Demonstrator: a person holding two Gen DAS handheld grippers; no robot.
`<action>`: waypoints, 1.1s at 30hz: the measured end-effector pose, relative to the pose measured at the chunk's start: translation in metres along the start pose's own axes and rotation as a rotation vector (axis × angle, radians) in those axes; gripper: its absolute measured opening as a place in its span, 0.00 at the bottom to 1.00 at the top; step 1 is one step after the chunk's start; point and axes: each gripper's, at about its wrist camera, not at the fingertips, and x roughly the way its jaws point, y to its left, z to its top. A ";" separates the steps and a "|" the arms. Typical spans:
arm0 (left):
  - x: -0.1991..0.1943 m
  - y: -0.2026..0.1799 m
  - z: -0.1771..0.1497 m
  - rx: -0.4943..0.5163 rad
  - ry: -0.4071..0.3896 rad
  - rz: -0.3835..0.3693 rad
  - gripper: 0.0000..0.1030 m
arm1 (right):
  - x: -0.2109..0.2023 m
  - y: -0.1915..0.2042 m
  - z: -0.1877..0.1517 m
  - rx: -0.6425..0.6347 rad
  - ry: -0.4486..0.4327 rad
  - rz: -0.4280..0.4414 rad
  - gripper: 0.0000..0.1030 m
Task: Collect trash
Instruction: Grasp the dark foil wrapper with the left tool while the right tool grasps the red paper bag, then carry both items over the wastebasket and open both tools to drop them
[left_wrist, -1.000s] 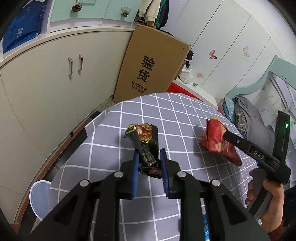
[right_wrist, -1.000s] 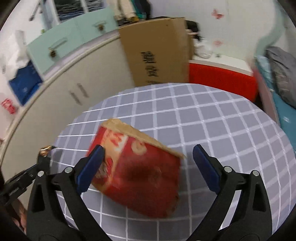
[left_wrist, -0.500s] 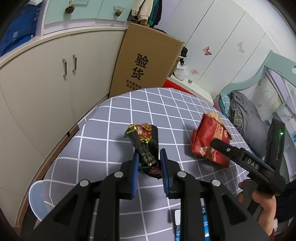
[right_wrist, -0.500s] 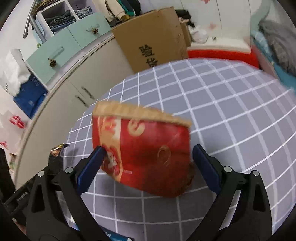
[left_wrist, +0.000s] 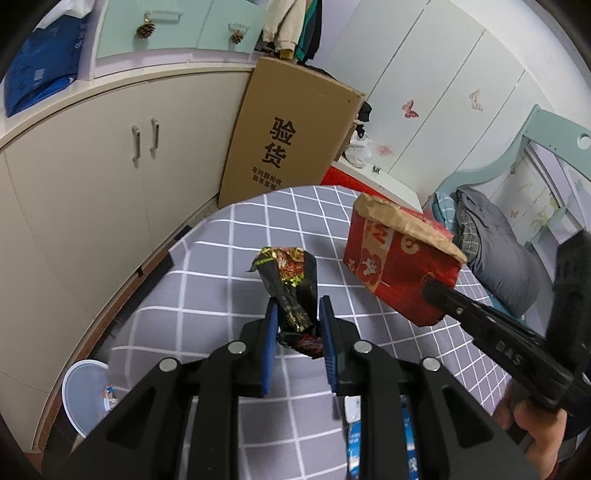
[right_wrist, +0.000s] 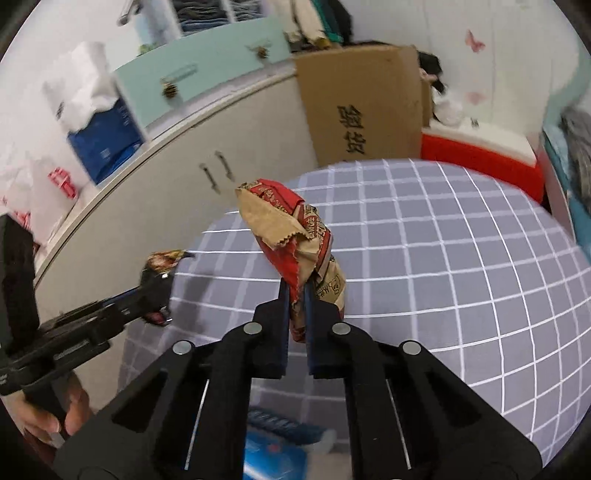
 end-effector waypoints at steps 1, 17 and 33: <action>-0.006 0.004 0.000 -0.006 -0.007 0.002 0.21 | -0.003 0.011 0.001 -0.023 -0.006 -0.001 0.07; -0.122 0.153 -0.047 -0.136 -0.098 0.111 0.20 | -0.013 0.203 -0.040 -0.210 -0.043 0.219 0.07; -0.126 0.349 -0.137 -0.405 0.028 0.272 0.20 | 0.113 0.342 -0.154 -0.224 0.194 0.333 0.07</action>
